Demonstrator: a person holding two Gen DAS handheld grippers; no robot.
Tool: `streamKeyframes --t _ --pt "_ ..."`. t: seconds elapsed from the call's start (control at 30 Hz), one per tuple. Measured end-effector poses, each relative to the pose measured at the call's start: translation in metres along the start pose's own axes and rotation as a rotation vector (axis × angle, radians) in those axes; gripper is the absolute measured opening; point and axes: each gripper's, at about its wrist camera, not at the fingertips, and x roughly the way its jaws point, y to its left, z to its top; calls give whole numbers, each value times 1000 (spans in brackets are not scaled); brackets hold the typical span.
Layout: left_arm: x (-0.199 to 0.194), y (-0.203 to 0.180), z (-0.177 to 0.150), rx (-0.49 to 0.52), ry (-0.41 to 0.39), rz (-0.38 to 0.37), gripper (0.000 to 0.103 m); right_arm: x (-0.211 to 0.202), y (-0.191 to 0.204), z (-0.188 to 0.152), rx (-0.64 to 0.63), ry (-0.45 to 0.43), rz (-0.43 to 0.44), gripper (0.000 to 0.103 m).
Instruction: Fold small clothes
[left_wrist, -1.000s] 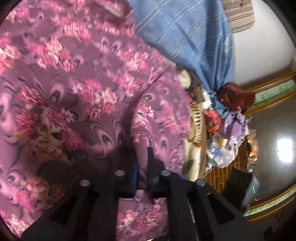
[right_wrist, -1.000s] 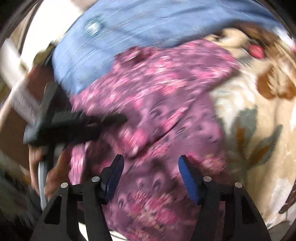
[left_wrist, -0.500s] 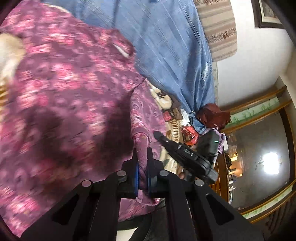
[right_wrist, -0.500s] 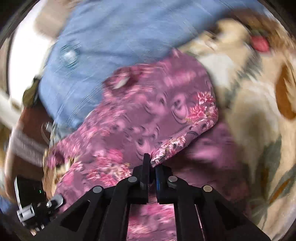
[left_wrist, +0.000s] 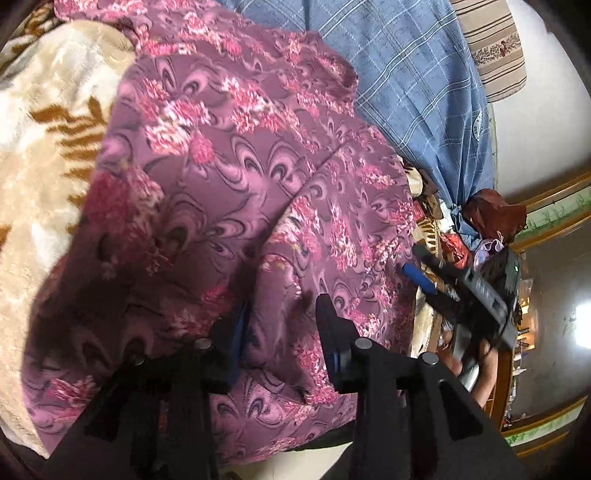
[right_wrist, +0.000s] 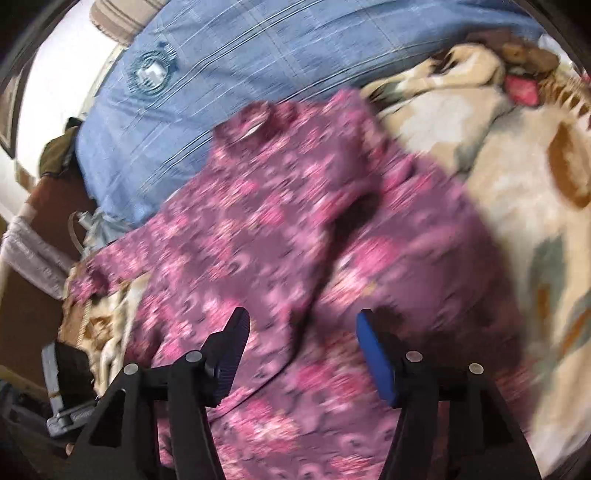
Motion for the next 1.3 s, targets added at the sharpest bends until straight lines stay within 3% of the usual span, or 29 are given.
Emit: streamKeyframes --t 0.1,0.23,0.27,0.37,0.47,0.57,0.63,0.67,0.7,0.73,0.93,1.03,1.13,1.2,1.3 --pt "2 -1 0 -8 4 9 32 -3 -24 22 90 -43 -2 51" --pt "-1 8 0 -26 3 5 28 4 -27 53 15 -64 -183 43" --pt "-1 9 0 -29 5 3 28 11 -30 59 24 -38 -181 37" --pt "1 7 -1 -25 8 8 28 29 -39 73 89 28 -100 36" --pt "2 5 -2 -12 9 14 20 45 -43 92 153 36 -98 39" --pt "5 6 -2 -2 11 31 20 70 -47 94 240 78 -122 38" --pt "8 7 -2 -5 18 36 20 73 -45 95 243 57 -133 37" --pt "8 7 -2 -1 17 40 20 75 -42 97 234 48 -147 34" --pt "8 6 -2 4 13 44 19 75 -41 98 227 46 -160 17" --pt "8 4 -2 10 7 49 9 77 -42 98 225 51 -170 8" --pt "-17 3 4 6 -93 14 4 37 -53 99 250 6 -116 7" --pt "-26 13 8 -22 -130 35 4 9 -60 97 238 -25 -116 6" --pt "-19 22 10 -45 -102 83 4 7 -80 96 287 -6 -81 6" --pt "-12 24 10 -41 -81 125 5 27 -89 95 280 50 -96 7" --pt "-12 25 12 -33 -57 113 6 35 -90 92 272 53 -68 10"
